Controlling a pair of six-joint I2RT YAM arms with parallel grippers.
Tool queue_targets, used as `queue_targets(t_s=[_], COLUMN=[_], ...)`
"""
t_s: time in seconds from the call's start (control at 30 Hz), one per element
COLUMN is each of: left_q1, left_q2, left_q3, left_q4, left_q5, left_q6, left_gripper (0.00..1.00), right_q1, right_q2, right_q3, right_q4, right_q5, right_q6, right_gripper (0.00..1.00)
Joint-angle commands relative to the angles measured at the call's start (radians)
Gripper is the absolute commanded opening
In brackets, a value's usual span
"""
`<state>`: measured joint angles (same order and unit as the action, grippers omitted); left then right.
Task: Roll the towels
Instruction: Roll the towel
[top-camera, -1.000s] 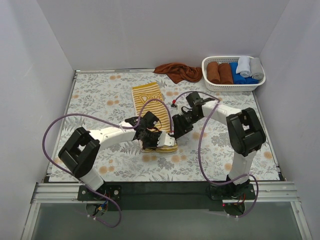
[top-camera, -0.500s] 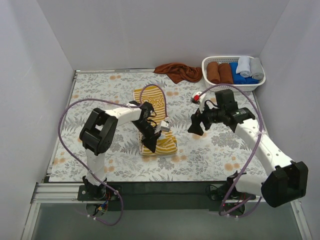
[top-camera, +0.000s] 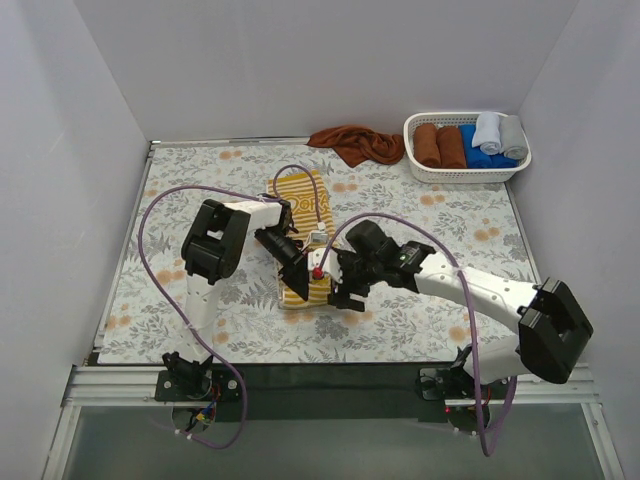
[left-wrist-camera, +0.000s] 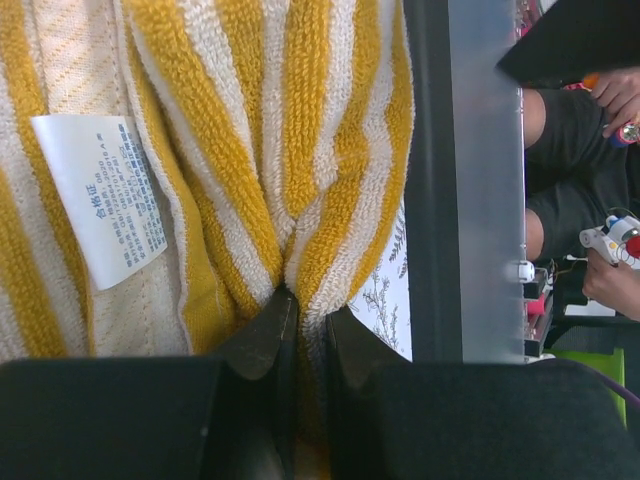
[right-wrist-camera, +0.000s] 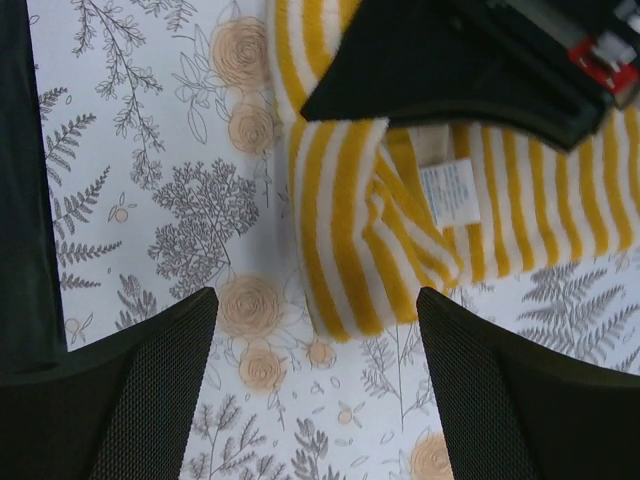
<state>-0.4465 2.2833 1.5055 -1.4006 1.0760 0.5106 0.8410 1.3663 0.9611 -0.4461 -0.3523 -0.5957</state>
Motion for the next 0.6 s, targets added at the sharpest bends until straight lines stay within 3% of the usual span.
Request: queue_targets(t_s=[0.0,0.27,0.37,0.4,0.47,0.53,0.57], left_q1=[0.011,0.034,0.042,0.043,0.051,0.057,0.066], left_q2=[0.036,0.036,0.015,0.005,-0.025,-0.045,-0.070], left_q3=[0.002,0.030,0.027,0.018,0.009,-0.010,-0.016], left_q4=[0.008,0.008,0.009,0.009,0.012,0.014,0.014], left_q5=[-0.106,-0.093,-0.079,-0.076,-0.070,-0.051,-0.044], left_q6=[0.059,0.062,0.078,0.092,0.103,0.123,0.126], left_gripper=[0.03,0.06,0.09,0.10,0.13,0.14,0.15], right_q1=[0.088,0.142,0.135,0.130,0.109,0.095,0.077], right_q2=[0.020,0.191,0.241,0.246,0.258,0.283,0.292], right_q3=[-0.028,-0.070,-0.073,-0.073,-0.070,-0.036,-0.018], right_q4=[0.190,0.294,0.294,0.294,0.278,0.239,0.183], right_q5=[0.113,0.151,0.156,0.139,0.112,0.060,0.035], right_q6=[-0.088,-0.142,-0.138,-0.135,-0.121,-0.112,-0.105], right_gripper=[0.73,0.66,0.48,0.34,0.21,0.02,0.01])
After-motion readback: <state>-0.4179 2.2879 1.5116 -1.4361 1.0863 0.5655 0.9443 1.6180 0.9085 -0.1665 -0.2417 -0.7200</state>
